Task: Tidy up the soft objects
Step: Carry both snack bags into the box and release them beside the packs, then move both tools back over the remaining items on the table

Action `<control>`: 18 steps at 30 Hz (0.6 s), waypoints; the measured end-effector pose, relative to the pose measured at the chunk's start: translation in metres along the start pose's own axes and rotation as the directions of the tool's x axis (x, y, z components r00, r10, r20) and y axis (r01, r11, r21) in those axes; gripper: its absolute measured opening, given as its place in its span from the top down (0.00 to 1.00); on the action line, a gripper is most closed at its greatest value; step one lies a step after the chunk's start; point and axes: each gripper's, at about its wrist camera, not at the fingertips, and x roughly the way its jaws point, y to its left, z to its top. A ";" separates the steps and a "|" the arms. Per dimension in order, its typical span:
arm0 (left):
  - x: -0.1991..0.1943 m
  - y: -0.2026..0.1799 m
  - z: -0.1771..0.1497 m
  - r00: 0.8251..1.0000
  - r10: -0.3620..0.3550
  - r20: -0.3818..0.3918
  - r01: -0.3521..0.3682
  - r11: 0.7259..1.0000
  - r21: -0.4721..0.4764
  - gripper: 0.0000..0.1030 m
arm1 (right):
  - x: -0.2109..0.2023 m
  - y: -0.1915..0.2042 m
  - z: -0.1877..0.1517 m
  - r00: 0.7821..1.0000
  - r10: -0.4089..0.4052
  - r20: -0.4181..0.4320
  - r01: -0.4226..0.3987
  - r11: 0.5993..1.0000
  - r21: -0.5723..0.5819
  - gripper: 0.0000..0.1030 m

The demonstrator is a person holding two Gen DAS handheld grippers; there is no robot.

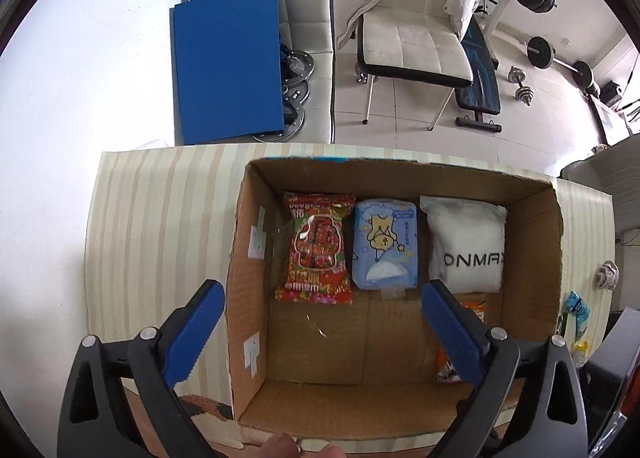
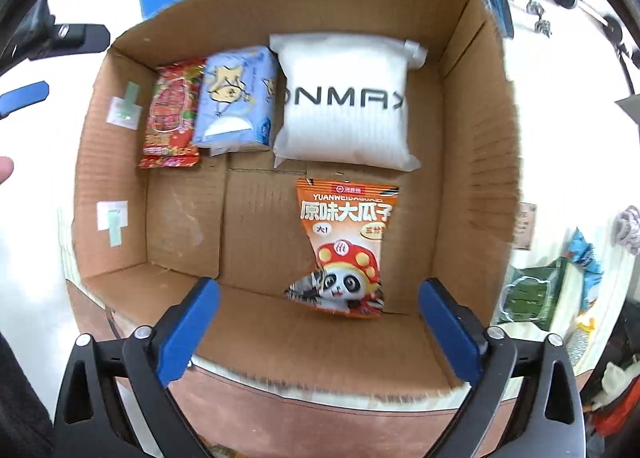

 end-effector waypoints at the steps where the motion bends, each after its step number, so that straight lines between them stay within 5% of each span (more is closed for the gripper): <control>1: -0.003 -0.001 -0.008 1.000 -0.002 0.006 0.002 1.000 -0.007 0.02 | -0.005 -0.002 -0.005 1.000 -0.005 0.015 0.005 1.000 -0.006 0.00; 9: -0.039 -0.003 -0.076 0.995 0.042 0.092 -0.040 0.999 -0.020 0.02 | -0.054 -0.014 -0.044 0.987 0.001 0.159 -0.003 1.000 0.010 0.00; 18: -0.074 -0.013 -0.124 0.987 0.064 0.149 -0.059 0.997 -0.039 0.02 | -0.096 -0.028 -0.088 0.973 0.045 0.226 -0.045 0.999 -0.009 0.00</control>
